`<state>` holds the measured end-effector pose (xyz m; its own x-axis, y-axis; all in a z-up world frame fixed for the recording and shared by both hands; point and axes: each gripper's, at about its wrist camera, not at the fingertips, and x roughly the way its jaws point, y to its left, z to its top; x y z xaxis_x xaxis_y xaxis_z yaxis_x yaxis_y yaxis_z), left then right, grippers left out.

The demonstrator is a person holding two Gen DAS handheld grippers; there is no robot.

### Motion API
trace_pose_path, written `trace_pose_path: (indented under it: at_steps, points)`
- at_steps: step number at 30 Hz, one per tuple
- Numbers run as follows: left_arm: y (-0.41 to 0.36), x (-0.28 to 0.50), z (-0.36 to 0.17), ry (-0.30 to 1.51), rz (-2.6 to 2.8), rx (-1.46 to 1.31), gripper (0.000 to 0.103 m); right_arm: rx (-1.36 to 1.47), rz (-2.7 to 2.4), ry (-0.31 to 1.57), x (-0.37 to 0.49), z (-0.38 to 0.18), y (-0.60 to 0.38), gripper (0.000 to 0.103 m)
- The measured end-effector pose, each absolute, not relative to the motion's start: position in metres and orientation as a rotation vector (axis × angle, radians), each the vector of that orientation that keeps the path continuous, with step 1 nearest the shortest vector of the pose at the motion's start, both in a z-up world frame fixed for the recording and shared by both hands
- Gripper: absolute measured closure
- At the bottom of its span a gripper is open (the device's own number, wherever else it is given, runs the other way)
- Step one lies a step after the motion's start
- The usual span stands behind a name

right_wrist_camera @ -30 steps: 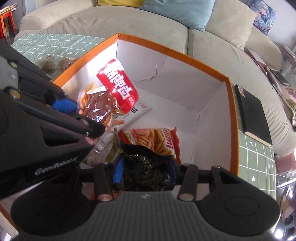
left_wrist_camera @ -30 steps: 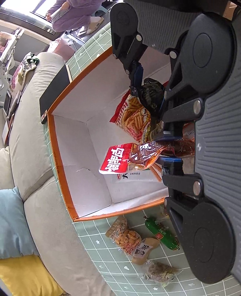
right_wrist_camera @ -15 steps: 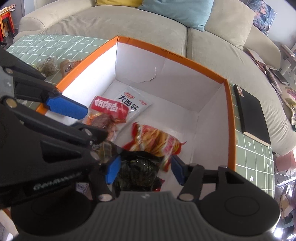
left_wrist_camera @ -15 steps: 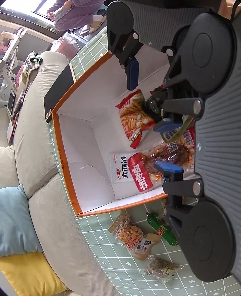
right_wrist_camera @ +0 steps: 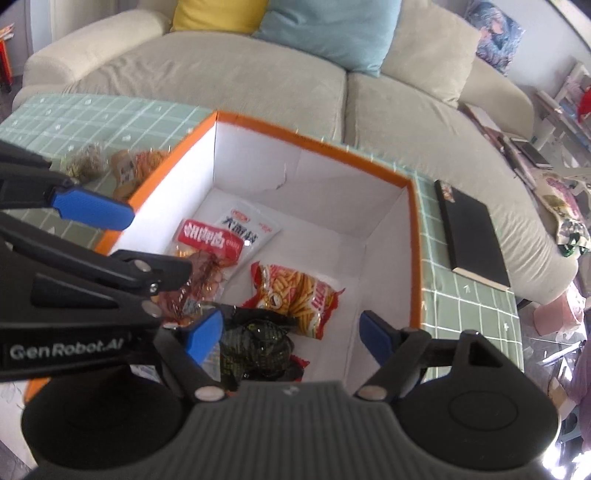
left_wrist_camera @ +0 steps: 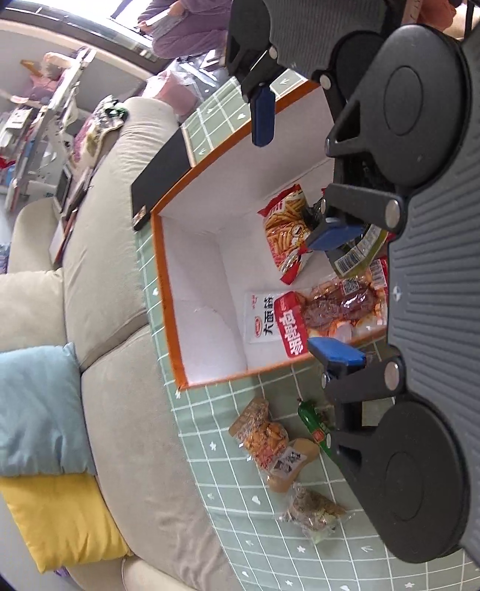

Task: Organize snacks
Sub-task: 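Open both tools to release the packs inside the box, then withdraw both tools from the box and move them toward the loose snacks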

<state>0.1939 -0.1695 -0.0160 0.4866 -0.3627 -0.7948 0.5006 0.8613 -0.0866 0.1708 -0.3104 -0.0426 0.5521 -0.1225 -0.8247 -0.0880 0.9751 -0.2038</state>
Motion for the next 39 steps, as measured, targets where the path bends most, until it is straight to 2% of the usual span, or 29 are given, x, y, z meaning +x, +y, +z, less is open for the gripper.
trace_pose_path:
  at_steps: [13, 24, 35, 39]
  points:
    - [-0.077, 0.178, -0.002, 0.797, -0.326, 0.08, 0.039, -0.09, -0.1, 0.787, 0.14, -0.009, -0.246, 0.024]
    - [0.005, 0.175, -0.021, 0.819, -0.213, -0.006, 0.039, -0.017, -0.063, 0.77, 0.14, -0.026, -0.181, 0.024]
    - [0.047, 0.182, -0.061, 0.851, -0.206, -0.072, 0.039, 0.031, -0.029, 0.774, 0.154, -0.063, -0.139, 0.025]
    - [0.056, 0.188, -0.076, 0.867, -0.205, -0.092, 0.039, -0.009, -0.03, 0.793, 0.162, -0.077, -0.129, 0.03]
